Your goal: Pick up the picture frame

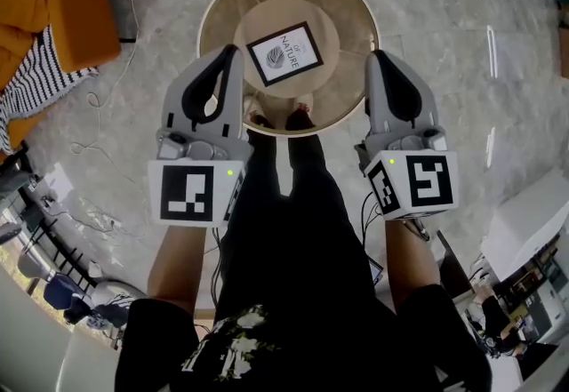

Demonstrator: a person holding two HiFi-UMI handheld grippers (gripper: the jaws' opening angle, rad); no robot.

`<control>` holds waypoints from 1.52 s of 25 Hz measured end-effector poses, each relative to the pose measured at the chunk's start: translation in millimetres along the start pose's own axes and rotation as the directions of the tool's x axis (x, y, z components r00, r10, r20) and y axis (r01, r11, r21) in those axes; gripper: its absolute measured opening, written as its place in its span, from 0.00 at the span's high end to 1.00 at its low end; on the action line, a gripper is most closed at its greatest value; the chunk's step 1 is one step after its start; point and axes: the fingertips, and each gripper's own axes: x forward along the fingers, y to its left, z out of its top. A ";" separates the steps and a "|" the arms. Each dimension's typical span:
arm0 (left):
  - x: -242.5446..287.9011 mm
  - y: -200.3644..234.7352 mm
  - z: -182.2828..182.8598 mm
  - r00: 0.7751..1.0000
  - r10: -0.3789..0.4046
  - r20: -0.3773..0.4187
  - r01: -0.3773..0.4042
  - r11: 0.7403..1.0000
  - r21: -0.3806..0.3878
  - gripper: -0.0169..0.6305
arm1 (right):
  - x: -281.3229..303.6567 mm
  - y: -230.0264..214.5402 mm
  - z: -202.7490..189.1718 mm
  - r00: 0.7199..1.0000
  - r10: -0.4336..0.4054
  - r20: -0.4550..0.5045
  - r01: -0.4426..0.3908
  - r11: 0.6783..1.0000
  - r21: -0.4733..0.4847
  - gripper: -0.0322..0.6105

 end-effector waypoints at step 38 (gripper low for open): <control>76.0 23.0 -200.2 0.978 0.039 -0.203 -0.068 0.988 -0.136 0.95 | 119.1 -3.2 -211.0 0.968 0.054 -0.245 -0.050 0.999 0.019 0.95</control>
